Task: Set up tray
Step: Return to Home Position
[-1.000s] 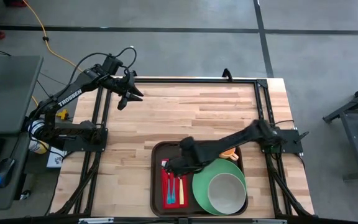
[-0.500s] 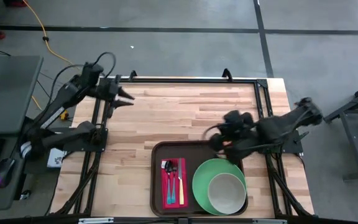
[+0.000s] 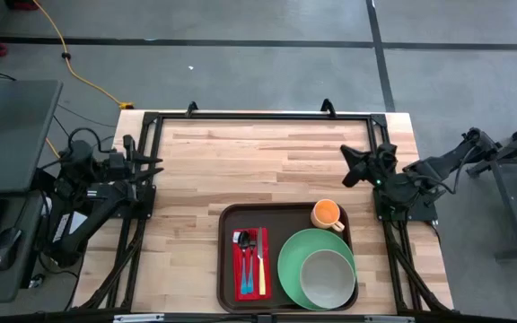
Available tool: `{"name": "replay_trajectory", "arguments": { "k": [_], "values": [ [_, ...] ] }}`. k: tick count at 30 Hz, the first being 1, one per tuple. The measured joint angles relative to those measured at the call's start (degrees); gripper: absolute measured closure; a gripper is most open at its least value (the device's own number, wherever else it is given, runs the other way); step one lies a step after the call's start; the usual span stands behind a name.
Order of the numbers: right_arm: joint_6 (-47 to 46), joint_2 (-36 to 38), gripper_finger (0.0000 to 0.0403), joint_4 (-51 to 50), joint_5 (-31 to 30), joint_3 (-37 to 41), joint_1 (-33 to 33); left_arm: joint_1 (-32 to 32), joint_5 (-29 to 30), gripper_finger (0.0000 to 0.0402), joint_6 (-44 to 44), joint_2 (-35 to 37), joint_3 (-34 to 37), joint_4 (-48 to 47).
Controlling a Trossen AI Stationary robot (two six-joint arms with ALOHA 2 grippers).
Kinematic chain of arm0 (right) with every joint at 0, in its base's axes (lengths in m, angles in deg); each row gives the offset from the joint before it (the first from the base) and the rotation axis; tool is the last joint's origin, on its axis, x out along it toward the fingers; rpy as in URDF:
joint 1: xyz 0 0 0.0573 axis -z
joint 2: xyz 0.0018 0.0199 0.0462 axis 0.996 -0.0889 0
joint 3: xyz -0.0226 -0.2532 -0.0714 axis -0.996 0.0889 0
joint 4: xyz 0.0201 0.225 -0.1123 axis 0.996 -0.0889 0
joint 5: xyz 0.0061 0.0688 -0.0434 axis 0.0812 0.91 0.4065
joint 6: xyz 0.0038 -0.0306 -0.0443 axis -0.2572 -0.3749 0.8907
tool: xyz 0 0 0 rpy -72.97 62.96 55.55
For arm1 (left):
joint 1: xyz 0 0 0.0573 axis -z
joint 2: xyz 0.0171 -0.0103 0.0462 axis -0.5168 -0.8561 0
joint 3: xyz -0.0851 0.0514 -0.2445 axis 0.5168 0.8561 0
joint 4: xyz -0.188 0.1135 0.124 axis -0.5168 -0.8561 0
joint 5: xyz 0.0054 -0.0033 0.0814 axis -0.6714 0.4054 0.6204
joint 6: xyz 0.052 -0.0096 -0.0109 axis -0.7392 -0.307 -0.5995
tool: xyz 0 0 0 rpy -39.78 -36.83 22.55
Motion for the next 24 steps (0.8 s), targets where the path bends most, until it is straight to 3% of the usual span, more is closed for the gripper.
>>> {"name": "replay_trajectory", "arguments": {
  "k": [4, 7, 11, 17, 20, 24],
  "values": [
    [10.23, 2.85, 0.0403, 21.38, -8.03, 10.28, 0.6, 0.0, 1.04, 0.0261, 1.73, 0.14, 1.23, -0.61],
    [15.45, 2.09, 0.0403, 34.32, -6.63, 16.43, 2.8, -0.03, -0.15, 0.0261, 2.17, -0.74, 4.42, 7.51],
    [17.54, 0.05, 0.0403, 43.34, 0.21, 21.6, 7.29, 0.01, -2.46, 0.0261, 10.1, -2.26, 13.09, 23.6],
    [17.57, -1.34, 0.0403, 44.34, 17.06, 24.37, 17.21, 0.94, -1.33, 0.0261, 19.28, -2.37, 24.28, 42.72],
    [19.51, -0.48, 0.0403, 44.26, 27.09, 24.91, 22.22, 3.4, 3.58, 0.0261, 20.49, -2.28, 26.25, 46.88],
    [22.52, 1.64, 0.0403, 45.39, 36.94, 26.62, 27.59, 8.87, 7.8, 0.0261, 17.86, -2.65, 26.49, 45.73]
  ]
}}
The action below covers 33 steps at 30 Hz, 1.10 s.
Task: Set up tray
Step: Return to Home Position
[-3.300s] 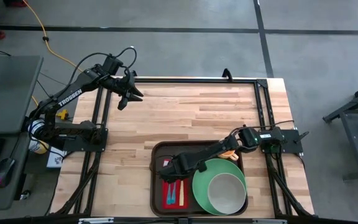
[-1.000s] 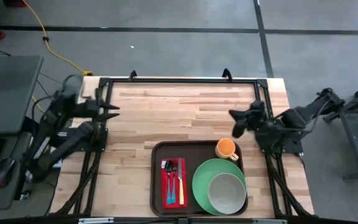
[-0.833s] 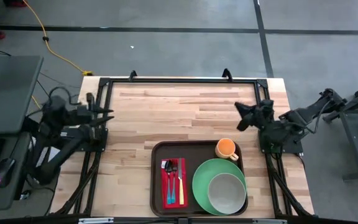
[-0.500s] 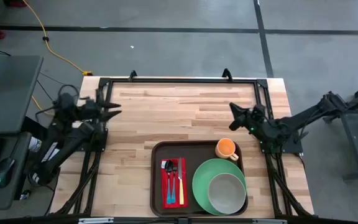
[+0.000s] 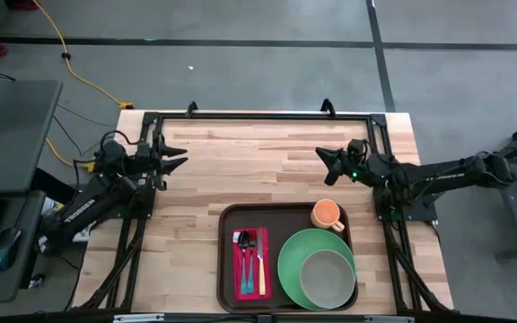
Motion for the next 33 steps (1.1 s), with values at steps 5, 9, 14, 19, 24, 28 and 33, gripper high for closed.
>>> {"name": "replay_trajectory", "arguments": {
  "k": [5, 9, 14, 19, 24, 28, 33],
  "values": [
    [3.0, 4.04, 0.0403, 7.84, 6.83, 5.55, 4.23, 9.54, 9.08, 0.0261, -1.76, -2.98, 0.02, 0.38],
    [3.71, 7.72, 0.0403, 12.61, 9.64, 10.72, 5.19, 18.31, 18.42, 0.0261, -5.02, -7.06, 0.01, 0.78],
    [3.53, 12.07, 0.0403, 13.07, 11.99, 14.35, 5.19, 27.7, 30.14, 0.0261, -8.45, -12.27, 0.02, 3.94],
    [5.62, 15.97, 0.0403, 13.05, 13.74, 16.96, 5.19, 35.02, 37.48, 0.0261, -11.91, -18.93, 0.07, 5.18],
    [5.6, 21.29, 0.0403, 13.47, 14.62, 20.94, 5.17, 38.62, 46.87, 0.0261, -14.43, -23.58, 0.02, 7.62],
    [5.87, 26.13, 0.0403, 12.11, 14.46, 22.56, 5.17, 38.76, 49.02, 0.0261, -14.42, -24.68, 0.02, 8.48],
    [8.72, 30.29, 0.0403, 10.27, 17.27, 22.61, 5.17, 38.78, 48.99, 0.0261, -14.32, -24.68, 0.11, 8.39]
  ]
}}
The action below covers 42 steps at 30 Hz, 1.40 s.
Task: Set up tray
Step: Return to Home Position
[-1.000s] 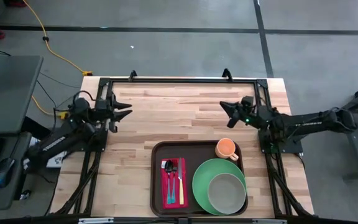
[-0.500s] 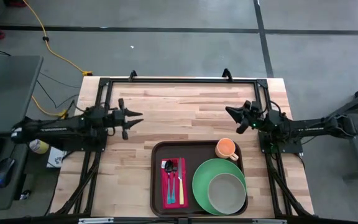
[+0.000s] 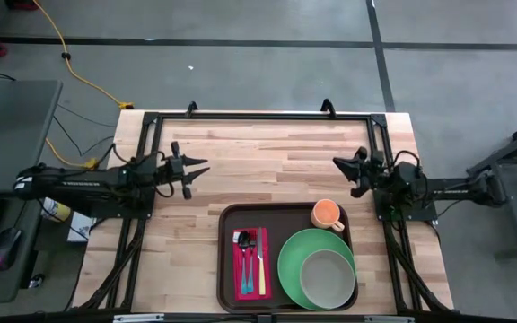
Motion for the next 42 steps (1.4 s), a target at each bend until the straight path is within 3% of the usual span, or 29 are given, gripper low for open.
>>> {"name": "replay_trajectory", "arguments": {
  "k": [10, 17, 28, 42],
  "values": [
    [0.17, 7.13, 0.0403, -10.86, 3.89, 0.02, -0.02, 0.0, 1.55, 0.0296, 3.66, 0.02, 7.67, 9.13],
    [1.14, 10.07, 0.0402, -19.97, 5.32, 0.04, -0.02, 0.0, 2.77, 0.0337, 4.68, 0.02, 9.22, 5.84],
    [2.06, 10.02, 0.0402, -24.45, 5.42, 0.07, -0.02, 0.0, 3.02, 0.0383, -12.08, 0.02, 9.27, -0.33],
    [2.17, 10.02, 0.0402, -24.44, 5.26, 0.09, -0.02, -0.02, 7.4, 0.0316, -22.01, -0.37, 9.29, -8.3]
  ]
}}
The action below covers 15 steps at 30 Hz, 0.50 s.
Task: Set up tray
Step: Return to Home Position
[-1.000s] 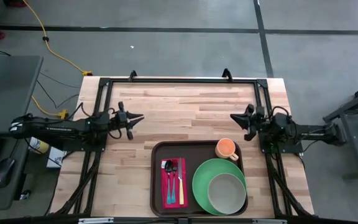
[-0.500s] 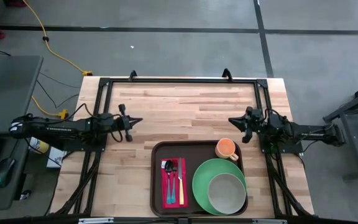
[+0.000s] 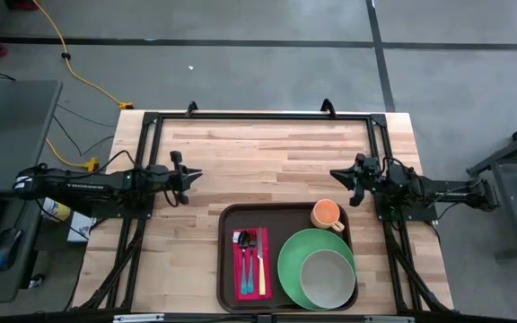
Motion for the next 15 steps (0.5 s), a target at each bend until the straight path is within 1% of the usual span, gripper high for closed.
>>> {"name": "replay_trajectory", "arguments": {
  "k": [2, 5, 7, 15],
  "values": [
    [-0.04, 0.0, 0.0402, 0.02, 0.01, 0.0, 0.0, 0.0, -0.06, 0.0313, -1.54, 0.02, 0.0, 0.02],
    [-0.09, 0.0, 0.0402, 0.01, 0.01, 0.0, 0.0, 0.0, -1.83, 0.031, 4.85, 0.02, -0.02, -0.03],
    [-0.09, 0.0, 0.0402, 0.02, 0.0, 0.0, 0.0, 0.0, -2.98, 0.031, 6.99, 0.02, 0.0, -0.05],
    [-0.11, 0.0, 0.0402, 0.02, -0.02, 0.0, 0.0, 0.0, -3.01, 0.0309, 7.47, 0.57, -0.02, -0.21]
  ]
}}
